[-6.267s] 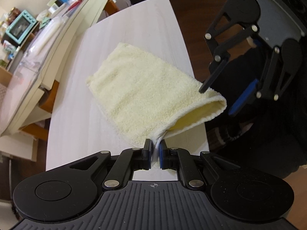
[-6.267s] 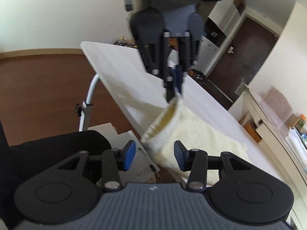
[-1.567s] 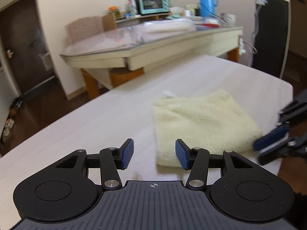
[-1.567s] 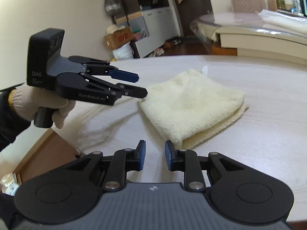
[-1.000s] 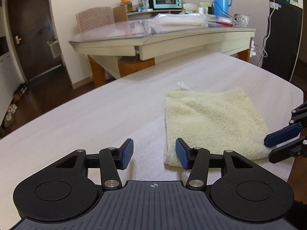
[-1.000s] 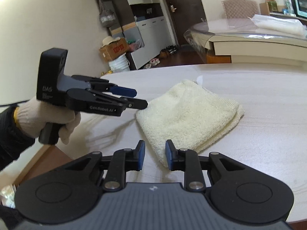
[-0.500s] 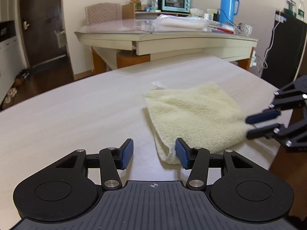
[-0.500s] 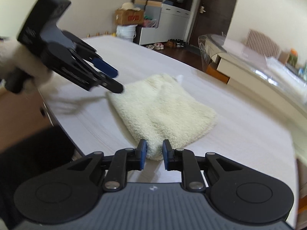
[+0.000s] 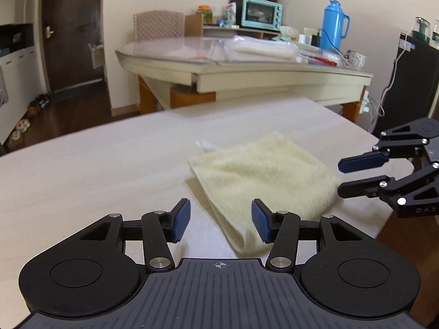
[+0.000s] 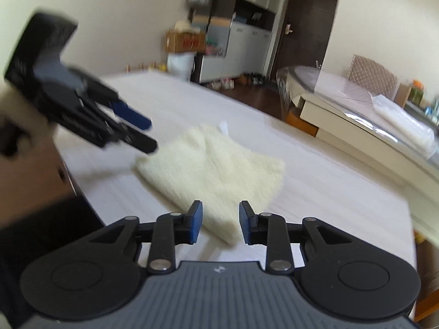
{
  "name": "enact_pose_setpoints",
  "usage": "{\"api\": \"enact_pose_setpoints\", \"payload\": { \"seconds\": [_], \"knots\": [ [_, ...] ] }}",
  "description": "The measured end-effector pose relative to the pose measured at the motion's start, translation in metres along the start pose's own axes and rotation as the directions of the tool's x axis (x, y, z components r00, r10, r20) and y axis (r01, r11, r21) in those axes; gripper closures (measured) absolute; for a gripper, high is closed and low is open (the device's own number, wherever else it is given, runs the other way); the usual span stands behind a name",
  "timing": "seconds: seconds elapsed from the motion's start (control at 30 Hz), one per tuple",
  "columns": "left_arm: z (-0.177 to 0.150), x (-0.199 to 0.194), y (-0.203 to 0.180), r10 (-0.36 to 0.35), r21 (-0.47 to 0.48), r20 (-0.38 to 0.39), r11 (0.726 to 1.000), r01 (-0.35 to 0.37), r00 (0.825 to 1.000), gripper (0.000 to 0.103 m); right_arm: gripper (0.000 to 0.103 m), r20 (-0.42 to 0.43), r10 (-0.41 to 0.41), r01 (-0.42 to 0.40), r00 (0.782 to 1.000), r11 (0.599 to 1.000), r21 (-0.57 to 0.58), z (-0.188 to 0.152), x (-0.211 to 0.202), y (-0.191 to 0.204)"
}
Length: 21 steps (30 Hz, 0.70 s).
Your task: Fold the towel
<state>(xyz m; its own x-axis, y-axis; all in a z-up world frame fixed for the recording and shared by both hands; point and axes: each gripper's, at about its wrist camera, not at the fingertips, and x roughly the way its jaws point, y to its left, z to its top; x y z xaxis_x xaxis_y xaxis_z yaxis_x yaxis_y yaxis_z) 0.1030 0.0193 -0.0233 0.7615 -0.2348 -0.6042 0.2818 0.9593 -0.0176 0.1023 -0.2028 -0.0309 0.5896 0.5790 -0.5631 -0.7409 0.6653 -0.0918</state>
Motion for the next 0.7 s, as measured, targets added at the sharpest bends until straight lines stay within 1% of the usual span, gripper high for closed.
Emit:
{"api": "enact_pose_setpoints", "payload": {
  "seconds": [0.03, 0.1, 0.23, 0.3, 0.37, 0.4, 0.47, 0.53, 0.63, 0.7],
  "knots": [
    [0.004, 0.004, 0.0, 0.01, 0.009, 0.005, 1.0, -0.01, 1.0, 0.049, 0.074, 0.011, -0.007, 0.007, 1.0, 1.0, 0.027, 0.002, 0.004, -0.004],
    [0.011, 0.014, -0.001, 0.02, 0.017, 0.008, 1.0, -0.02, 1.0, 0.05, 0.075, 0.008, -0.027, 0.027, 1.0, 0.999, 0.043, 0.004, 0.014, -0.008],
    [0.018, 0.037, -0.001, 0.04, 0.031, -0.019, 0.999, -0.039, 0.999, 0.051, 0.077, -0.046, -0.019, 0.021, 0.999, 0.999, 0.035, 0.001, 0.039, -0.009],
    [0.016, 0.046, -0.002, 0.065, 0.053, -0.039, 0.997, -0.063, 0.997, 0.051, 0.077, -0.053, -0.008, 0.01, 0.999, 0.999, 0.03, 0.0, 0.041, -0.009],
    [0.016, 0.047, 0.001, 0.062, 0.031, -0.036, 0.998, -0.061, 0.997, 0.05, 0.079, -0.02, -0.015, 0.016, 1.0, 0.999, 0.04, 0.003, 0.036, -0.013],
    [0.017, 0.047, 0.003, 0.062, 0.019, -0.027, 0.998, -0.062, 0.998, 0.051, 0.079, 0.011, -0.024, 0.023, 1.0, 0.998, 0.065, 0.006, 0.032, -0.019],
    [0.02, 0.048, 0.008, 0.063, -0.005, -0.021, 0.998, -0.063, 0.998, 0.051, 0.079, 0.035, -0.032, 0.029, 0.999, 0.994, 0.108, 0.015, 0.032, -0.032],
    [0.021, 0.054, 0.009, 0.066, 0.0, -0.032, 0.998, -0.066, 0.997, 0.051, 0.079, 0.009, -0.046, 0.045, 0.999, 0.994, 0.1, 0.019, 0.048, -0.042],
    [0.02, 0.061, 0.009, 0.072, 0.006, -0.036, 0.997, -0.072, 0.997, 0.048, 0.079, -0.05, -0.047, 0.051, 0.998, 0.997, 0.064, 0.018, 0.071, -0.045],
    [0.02, 0.063, 0.011, 0.075, 0.005, -0.035, 0.997, -0.075, 0.997, 0.047, 0.079, -0.055, -0.046, 0.05, 0.997, 0.996, 0.068, 0.019, 0.079, -0.049]
  ]
}}
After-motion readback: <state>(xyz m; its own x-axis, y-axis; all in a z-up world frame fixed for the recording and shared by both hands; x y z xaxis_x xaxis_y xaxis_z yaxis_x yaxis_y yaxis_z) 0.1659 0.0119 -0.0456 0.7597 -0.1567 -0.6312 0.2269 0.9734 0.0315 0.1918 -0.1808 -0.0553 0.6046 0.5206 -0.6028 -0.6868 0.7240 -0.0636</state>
